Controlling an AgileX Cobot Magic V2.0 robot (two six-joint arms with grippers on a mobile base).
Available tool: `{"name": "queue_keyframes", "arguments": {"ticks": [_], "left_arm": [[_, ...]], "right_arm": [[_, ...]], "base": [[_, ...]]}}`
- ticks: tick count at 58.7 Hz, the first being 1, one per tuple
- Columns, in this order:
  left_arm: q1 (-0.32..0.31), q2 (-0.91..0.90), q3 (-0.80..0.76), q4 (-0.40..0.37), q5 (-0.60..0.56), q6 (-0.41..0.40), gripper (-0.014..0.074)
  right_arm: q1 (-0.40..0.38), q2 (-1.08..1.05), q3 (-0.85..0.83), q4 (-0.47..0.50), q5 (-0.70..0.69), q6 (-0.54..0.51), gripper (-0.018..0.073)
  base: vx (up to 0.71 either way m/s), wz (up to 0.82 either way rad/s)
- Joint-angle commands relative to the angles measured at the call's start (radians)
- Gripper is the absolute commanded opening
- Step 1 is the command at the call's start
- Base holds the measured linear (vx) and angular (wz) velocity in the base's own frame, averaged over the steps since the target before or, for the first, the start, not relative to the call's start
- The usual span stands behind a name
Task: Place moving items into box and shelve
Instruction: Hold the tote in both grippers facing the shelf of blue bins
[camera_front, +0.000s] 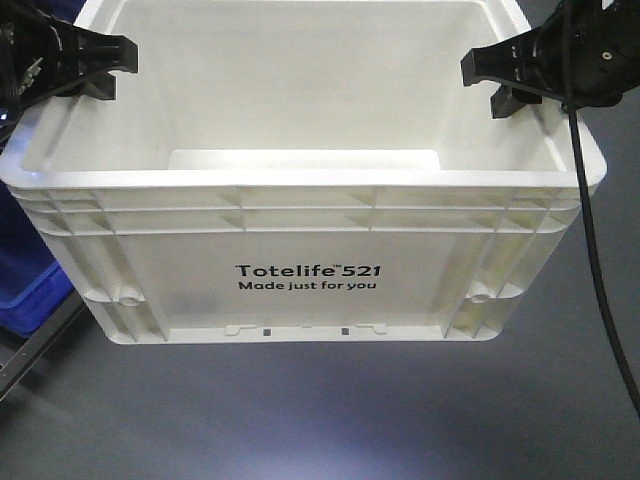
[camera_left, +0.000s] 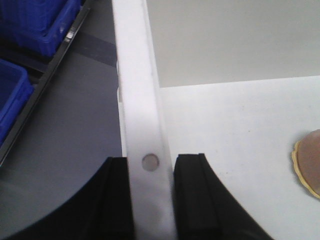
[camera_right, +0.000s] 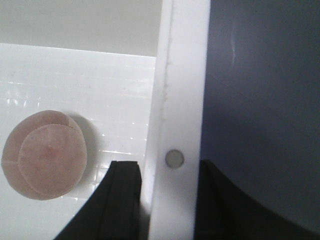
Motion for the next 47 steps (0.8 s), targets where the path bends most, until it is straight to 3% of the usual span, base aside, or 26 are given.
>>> {"name": "queue_keyframes", "arguments": {"ticks": [1, 47], "left_arm": [[0.005, -0.048, -0.038, 0.051, -0.118, 0.004, 0.0002], [0.005, -0.048, -0.038, 0.051, -0.118, 0.004, 0.0002]], "right_arm": [[-0.009, -0.056, -0.042, -0.051, -0.082, -0.014, -0.0005], [-0.009, -0.056, -0.042, -0.051, -0.082, -0.014, -0.0005]], "base": [[0.13, 0.56], [0.13, 0.56]]}}
